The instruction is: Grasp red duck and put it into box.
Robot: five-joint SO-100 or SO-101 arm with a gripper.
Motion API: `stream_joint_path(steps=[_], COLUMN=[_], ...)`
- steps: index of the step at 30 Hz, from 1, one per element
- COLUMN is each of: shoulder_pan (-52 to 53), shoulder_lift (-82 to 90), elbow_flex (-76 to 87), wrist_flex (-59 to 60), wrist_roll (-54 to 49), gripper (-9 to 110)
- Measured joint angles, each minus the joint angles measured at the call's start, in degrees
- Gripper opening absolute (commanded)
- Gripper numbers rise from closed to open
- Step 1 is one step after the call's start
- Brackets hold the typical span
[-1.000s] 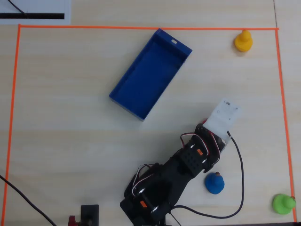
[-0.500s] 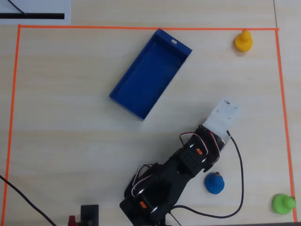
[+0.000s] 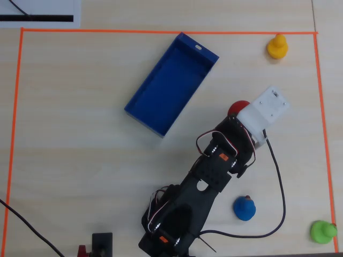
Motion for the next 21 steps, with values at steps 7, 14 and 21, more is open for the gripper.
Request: stream_joint_path(steps=[7, 14, 21], shoulder_pan=[-16.08, -26.63, -29.62], shoulder_lift=[-2.37, -9.49, -20.21], elbow_flex=[-13.01, -15.64, -15.64], wrist_flex=[12.3, 9.67, -2.55], wrist_roll=[0.09, -0.44, -2.72], gripper=[0, 0, 0])
